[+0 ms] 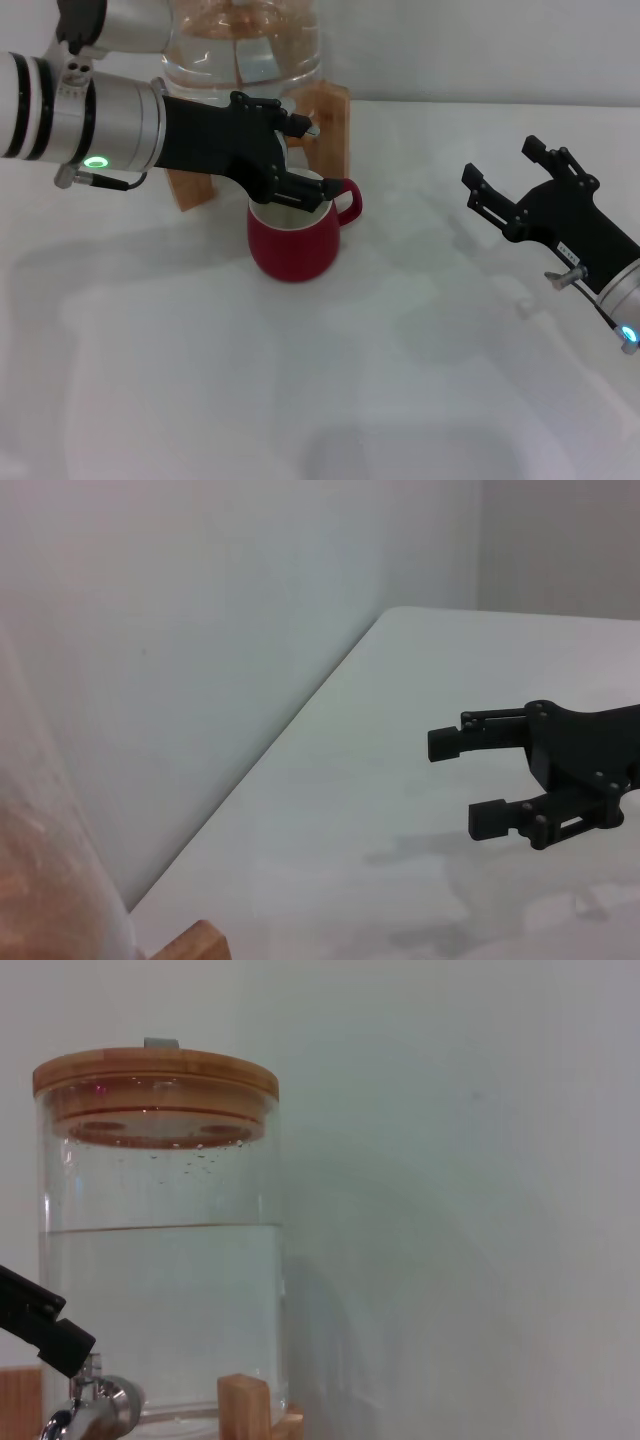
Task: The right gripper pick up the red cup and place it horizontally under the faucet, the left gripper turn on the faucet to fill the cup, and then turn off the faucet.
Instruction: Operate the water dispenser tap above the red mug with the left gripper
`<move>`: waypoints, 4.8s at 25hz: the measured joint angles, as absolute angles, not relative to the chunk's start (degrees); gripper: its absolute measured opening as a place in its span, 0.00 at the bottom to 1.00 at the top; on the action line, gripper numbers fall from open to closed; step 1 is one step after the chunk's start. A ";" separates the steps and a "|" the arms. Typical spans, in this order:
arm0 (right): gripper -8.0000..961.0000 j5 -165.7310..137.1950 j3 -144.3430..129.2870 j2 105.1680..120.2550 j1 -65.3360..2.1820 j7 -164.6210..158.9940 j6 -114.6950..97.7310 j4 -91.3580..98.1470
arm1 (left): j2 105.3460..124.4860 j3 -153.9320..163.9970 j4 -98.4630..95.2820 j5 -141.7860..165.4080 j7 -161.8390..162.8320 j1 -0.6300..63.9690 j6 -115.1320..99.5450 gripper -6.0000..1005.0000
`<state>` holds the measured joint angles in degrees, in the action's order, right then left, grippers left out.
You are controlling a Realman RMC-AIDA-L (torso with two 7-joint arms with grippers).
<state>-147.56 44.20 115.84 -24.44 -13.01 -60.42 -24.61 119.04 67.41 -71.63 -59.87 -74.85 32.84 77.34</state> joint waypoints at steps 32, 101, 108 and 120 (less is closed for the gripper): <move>0.90 -147.57 44.38 115.84 -24.07 -13.01 -60.67 -24.52 | 118.91 67.38 -71.74 -57.71 -73.60 34.25 77.65 0.87; 0.89 -147.57 44.20 115.84 -23.82 -13.01 -61.35 -24.52 | 119.18 67.43 -68.90 -57.03 -74.27 36.47 74.78 0.87; 0.89 -147.57 44.26 115.84 -23.82 -13.01 -61.73 -24.52 | 119.18 67.51 -68.90 -57.02 -74.48 36.53 73.93 0.87; 0.89 -147.56 44.20 115.84 -23.82 -13.01 -62.06 -24.52 | 119.18 68.67 -68.79 -57.01 -74.95 36.56 71.74 0.87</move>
<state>-147.56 44.20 115.84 -23.82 -13.01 -62.06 -24.52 119.18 68.67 -68.79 -57.01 -74.95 36.56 71.74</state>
